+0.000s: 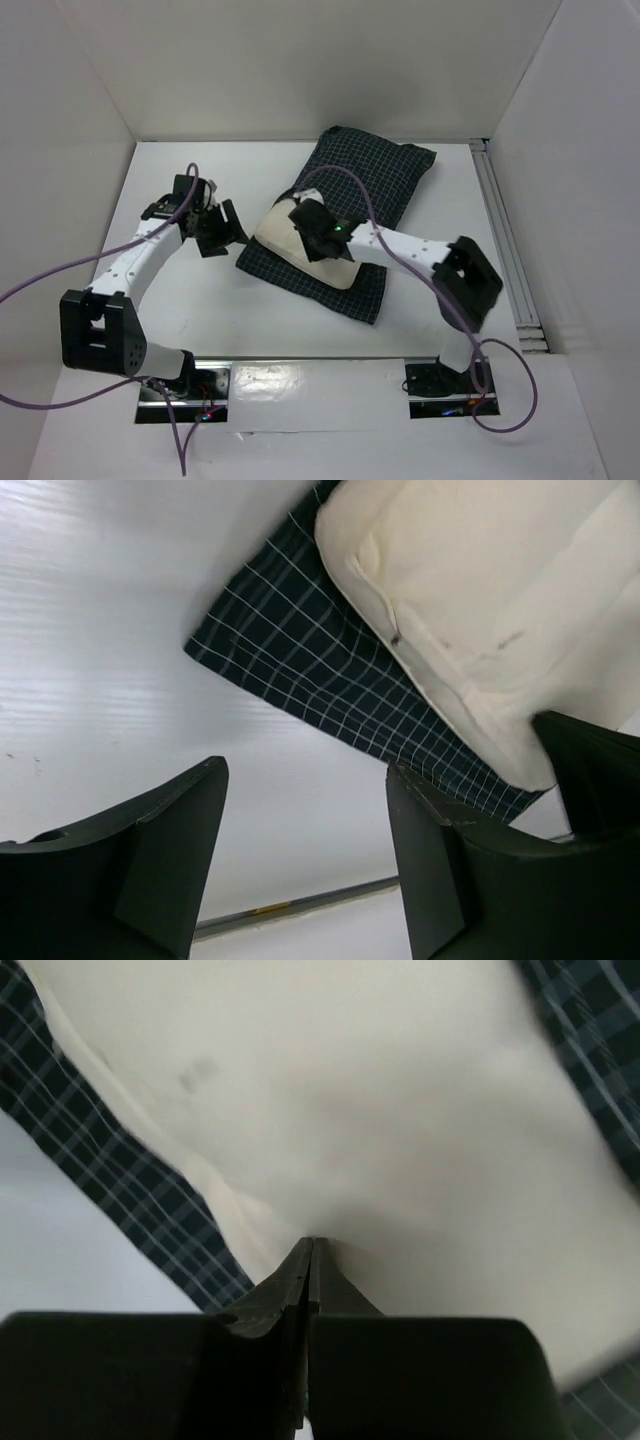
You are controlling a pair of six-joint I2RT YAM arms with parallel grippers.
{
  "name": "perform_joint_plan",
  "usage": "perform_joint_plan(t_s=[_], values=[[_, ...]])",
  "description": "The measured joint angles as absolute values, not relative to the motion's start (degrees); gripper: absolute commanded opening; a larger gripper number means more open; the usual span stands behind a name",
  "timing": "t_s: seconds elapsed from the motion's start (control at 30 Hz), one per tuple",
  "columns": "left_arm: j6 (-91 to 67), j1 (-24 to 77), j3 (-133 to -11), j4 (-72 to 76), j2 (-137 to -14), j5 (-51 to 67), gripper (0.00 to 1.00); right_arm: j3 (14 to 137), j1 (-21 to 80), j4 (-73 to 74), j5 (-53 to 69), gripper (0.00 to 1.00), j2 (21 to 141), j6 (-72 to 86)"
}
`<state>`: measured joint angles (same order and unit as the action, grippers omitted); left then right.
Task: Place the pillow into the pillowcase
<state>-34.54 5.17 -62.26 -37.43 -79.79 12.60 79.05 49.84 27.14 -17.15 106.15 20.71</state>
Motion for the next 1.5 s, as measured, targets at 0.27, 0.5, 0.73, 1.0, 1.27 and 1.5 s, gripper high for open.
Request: perform_joint_plan(t_s=[0.27, 0.5, 0.73, 1.0, 1.27, 1.5], values=[[-33.95, 12.25, -59.42, -35.29, -83.15, 15.18, 0.78, 64.49, 47.33, 35.81, -20.56, 0.00, 83.50, 21.17], [-33.93, 11.84, -57.34, -34.59, -84.29, 15.07, 0.78, 65.19, 47.20, 38.20, -20.60, 0.86, 84.44, 22.20], [-34.70, 8.05, -57.32, -34.87, -81.91, 13.93, 0.78, 75.11, 51.20, 30.96, -21.47, 0.80, 100.77, 18.31], [-34.68, 7.77, -57.32, -35.24, -80.84, 13.80, 0.78, 73.71, 50.98, 26.57, -26.17, 0.00, 103.96, 15.59], [-34.22, 8.38, -57.34, -35.20, -81.49, 14.46, 0.82, 61.28, 50.13, 35.35, -29.71, 0.14, 84.58, 18.00], [-33.01, 14.15, -57.36, -34.54, -87.59, 15.29, 0.82, 61.69, 48.62, 41.85, -30.94, 1.00, 80.82, 20.80]])
